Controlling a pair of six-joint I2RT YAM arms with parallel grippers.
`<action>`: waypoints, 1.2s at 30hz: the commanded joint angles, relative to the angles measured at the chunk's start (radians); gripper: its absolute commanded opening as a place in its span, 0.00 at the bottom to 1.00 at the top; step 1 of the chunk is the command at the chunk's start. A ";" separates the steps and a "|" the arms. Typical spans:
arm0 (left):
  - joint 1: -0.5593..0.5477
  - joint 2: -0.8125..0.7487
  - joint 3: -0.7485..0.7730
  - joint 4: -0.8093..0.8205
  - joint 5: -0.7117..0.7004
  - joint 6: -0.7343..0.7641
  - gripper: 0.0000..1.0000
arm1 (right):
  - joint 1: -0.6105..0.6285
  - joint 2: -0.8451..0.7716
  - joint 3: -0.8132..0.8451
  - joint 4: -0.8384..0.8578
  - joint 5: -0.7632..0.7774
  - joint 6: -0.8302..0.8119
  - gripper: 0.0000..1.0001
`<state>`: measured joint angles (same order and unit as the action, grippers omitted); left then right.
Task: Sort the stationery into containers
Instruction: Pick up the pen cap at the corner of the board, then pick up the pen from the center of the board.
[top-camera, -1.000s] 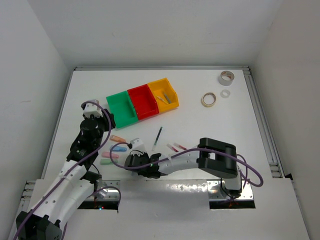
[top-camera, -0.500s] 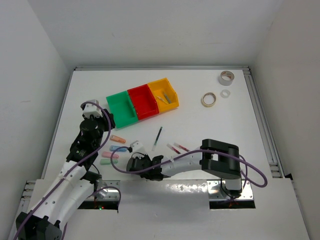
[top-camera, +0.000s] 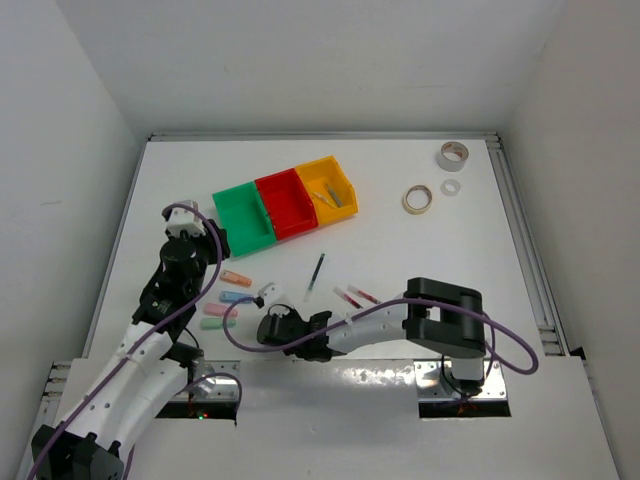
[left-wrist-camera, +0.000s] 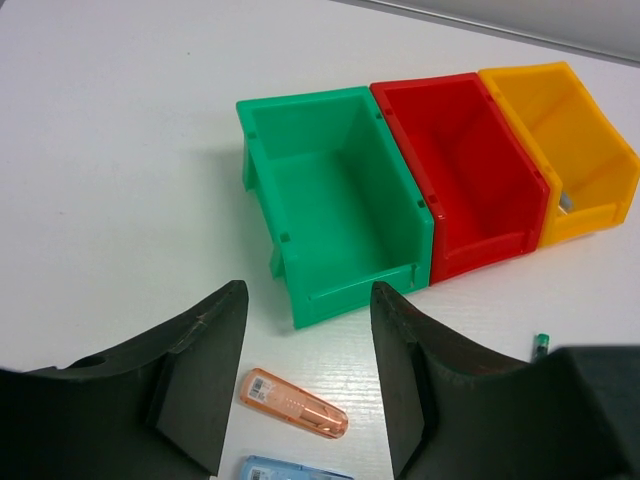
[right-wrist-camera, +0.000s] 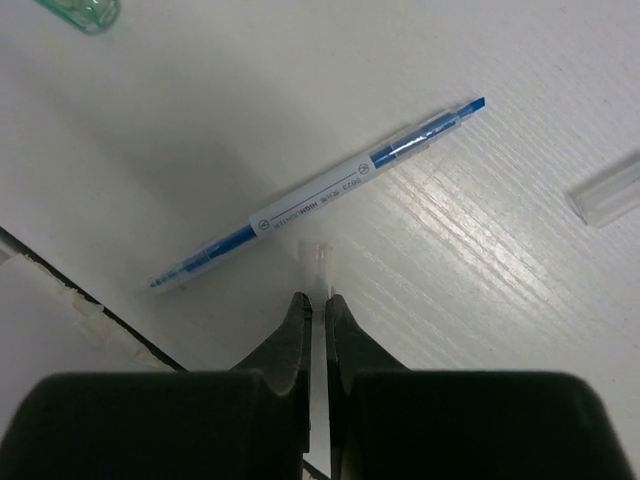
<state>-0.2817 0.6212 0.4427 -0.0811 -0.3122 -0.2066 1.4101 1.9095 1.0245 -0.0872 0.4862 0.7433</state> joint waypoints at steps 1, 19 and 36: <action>-0.011 -0.018 0.005 0.007 0.010 0.024 0.49 | -0.025 -0.021 -0.055 -0.030 -0.038 -0.047 0.00; -0.144 0.319 0.195 -0.325 0.713 -0.063 0.46 | -0.367 -0.653 -0.363 -0.084 -0.343 -0.403 0.00; -0.453 0.796 0.361 -0.833 0.256 -0.140 0.49 | -0.531 -0.923 -0.520 0.001 -0.359 -0.417 0.00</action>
<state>-0.6765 1.3876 0.8387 -0.8253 0.0414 -0.2386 0.8810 1.0092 0.5011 -0.1577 0.1284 0.3328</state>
